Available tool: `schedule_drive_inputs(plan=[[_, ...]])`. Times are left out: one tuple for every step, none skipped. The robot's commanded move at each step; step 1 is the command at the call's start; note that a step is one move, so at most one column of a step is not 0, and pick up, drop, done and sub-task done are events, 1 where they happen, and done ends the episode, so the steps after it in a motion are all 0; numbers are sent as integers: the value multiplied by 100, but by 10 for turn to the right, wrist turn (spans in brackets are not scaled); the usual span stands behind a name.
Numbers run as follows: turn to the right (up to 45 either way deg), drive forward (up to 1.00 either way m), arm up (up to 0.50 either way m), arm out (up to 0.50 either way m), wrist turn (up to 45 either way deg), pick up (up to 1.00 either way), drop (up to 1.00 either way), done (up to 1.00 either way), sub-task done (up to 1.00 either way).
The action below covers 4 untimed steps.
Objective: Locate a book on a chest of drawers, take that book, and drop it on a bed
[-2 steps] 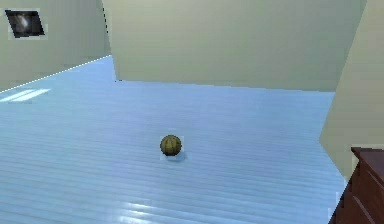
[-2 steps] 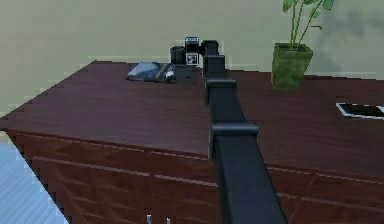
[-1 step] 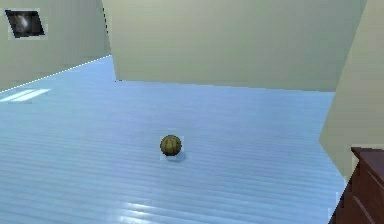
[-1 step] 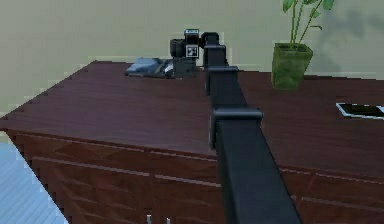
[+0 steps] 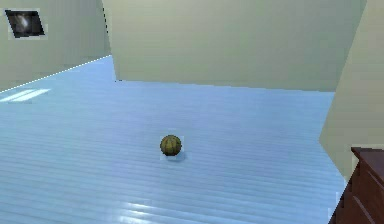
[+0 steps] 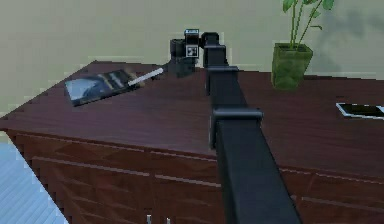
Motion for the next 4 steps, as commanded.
schedule_drive_inputs(plan=[[0, 0, 0, 0, -450, 0, 0, 0, 0], [0, 0, 0, 0, -360, 0, 0, 0, 0], [0, 0, 0, -42, 0, 0, 0, 0, 0], [-450, 0, 0, 0, 0, 0, 0, 0, 0]])
